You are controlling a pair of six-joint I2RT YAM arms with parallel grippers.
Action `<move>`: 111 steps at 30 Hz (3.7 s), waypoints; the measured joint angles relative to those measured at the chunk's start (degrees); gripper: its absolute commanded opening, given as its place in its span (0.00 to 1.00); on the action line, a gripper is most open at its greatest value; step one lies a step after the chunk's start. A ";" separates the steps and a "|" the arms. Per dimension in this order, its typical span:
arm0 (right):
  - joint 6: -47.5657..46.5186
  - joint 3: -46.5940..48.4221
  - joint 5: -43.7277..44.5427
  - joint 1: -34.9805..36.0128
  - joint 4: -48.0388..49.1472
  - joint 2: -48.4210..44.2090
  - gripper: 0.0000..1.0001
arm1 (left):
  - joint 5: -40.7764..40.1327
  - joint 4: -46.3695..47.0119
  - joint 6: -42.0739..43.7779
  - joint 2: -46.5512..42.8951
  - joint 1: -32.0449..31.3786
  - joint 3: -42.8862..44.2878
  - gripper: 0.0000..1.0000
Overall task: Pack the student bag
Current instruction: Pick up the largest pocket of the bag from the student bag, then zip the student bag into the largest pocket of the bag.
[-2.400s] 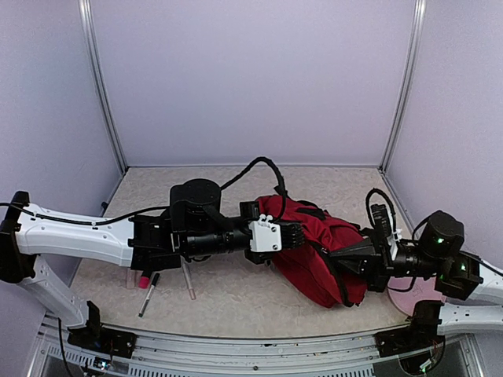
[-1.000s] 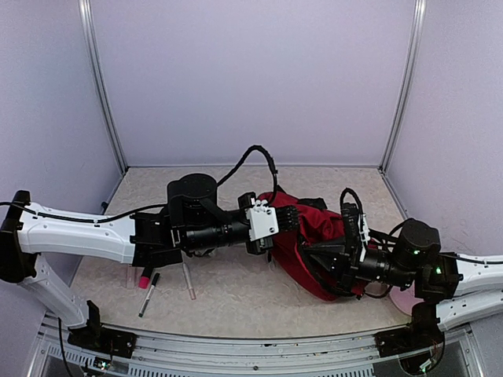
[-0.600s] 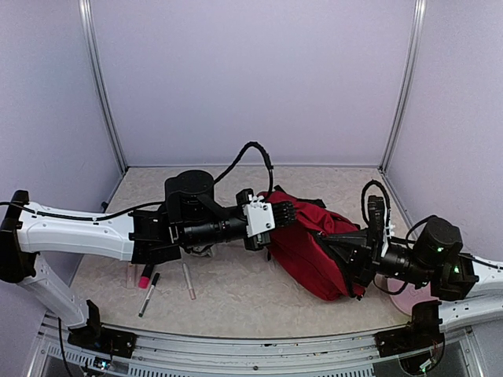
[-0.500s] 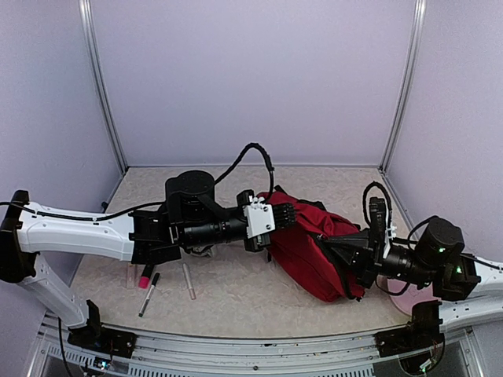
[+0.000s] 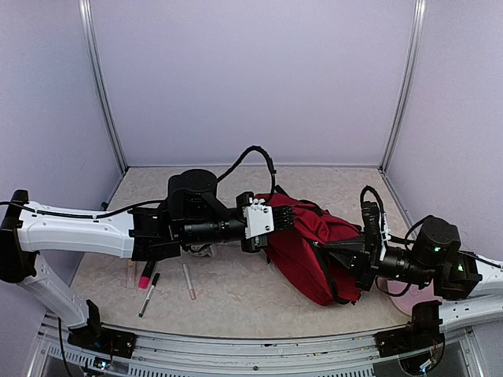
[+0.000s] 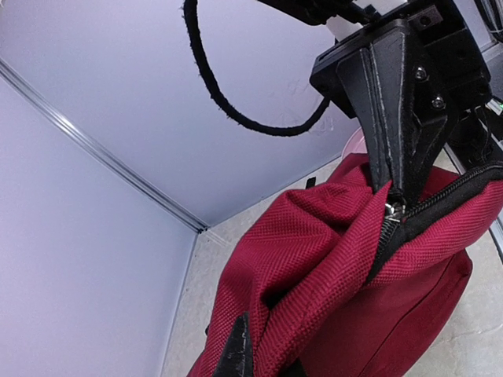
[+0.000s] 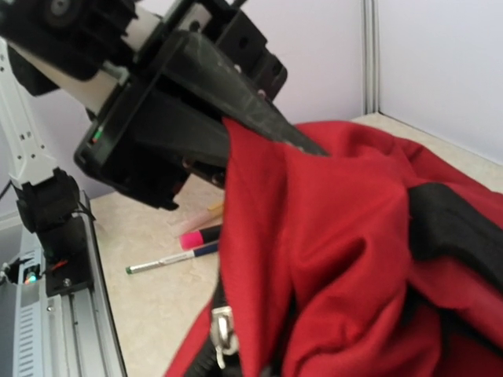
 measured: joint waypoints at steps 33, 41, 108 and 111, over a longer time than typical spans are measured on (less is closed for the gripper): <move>8.52 1.62 0.90 -0.13 -5.99 7.04 0.15 | -9.16 0.31 -3.89 1.09 -1.25 3.15 0.00; 7.06 -1.20 -10.60 0.24 3.02 10.36 0.14 | -9.49 0.31 -4.68 1.09 -1.20 3.15 0.00; -11.74 4.44 0.90 -5.31 13.03 16.37 0.00 | -5.99 4.94 -9.27 2.51 -0.11 3.65 0.00; -9.84 3.39 -1.18 -5.42 12.20 14.43 0.00 | -5.42 3.30 -9.77 2.99 0.76 5.22 0.00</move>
